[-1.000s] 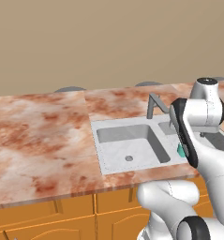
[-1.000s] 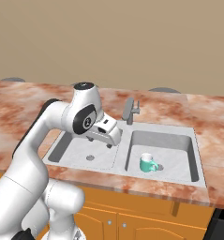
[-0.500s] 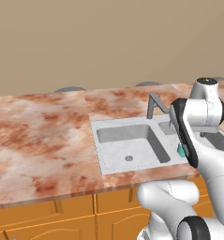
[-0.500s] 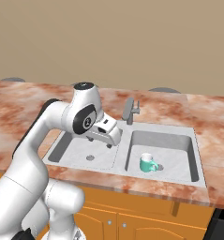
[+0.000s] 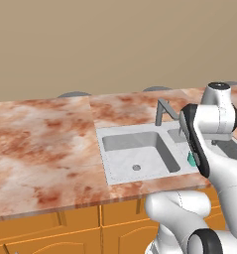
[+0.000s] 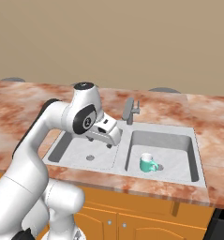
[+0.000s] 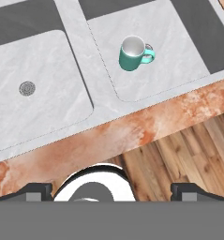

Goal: Place the cup in the left basin and the mug in the right basin of the sink.

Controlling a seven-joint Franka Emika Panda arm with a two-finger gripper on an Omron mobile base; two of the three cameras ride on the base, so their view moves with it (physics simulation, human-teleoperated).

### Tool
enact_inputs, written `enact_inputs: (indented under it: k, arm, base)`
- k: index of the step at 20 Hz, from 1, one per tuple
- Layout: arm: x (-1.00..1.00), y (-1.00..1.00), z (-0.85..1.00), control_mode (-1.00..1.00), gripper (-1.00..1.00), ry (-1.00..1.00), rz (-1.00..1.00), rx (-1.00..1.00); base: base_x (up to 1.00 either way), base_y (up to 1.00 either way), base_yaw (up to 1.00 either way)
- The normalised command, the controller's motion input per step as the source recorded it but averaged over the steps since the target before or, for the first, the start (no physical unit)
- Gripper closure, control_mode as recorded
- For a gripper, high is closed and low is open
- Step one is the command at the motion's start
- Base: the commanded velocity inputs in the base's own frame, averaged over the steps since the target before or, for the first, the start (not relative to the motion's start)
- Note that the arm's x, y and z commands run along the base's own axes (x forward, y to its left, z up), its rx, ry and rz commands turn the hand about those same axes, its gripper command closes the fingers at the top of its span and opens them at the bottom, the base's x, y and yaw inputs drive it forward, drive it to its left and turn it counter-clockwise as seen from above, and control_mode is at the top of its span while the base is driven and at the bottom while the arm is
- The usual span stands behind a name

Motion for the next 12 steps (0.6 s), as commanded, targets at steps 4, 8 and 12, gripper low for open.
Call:
enact_inputs:
  k: [4, 8, 12]
  arm:
    - [0.0, 0.0, 0.0, -1.0, -1.0, 0.0, 0.0, 0.0]
    - [0.0, 0.0, 0.0, -1.0, -1.0, 0.0, 0.0, 0.0]
    - [0.0, 0.0, 0.0, -1.0, -1.0, 0.0, 0.0, 0.0]
  base:
    - [0.0, 0.0, 0.0]
    - [0.0, 0.0, 0.0]
    - [0.0, 0.0, 0.0]
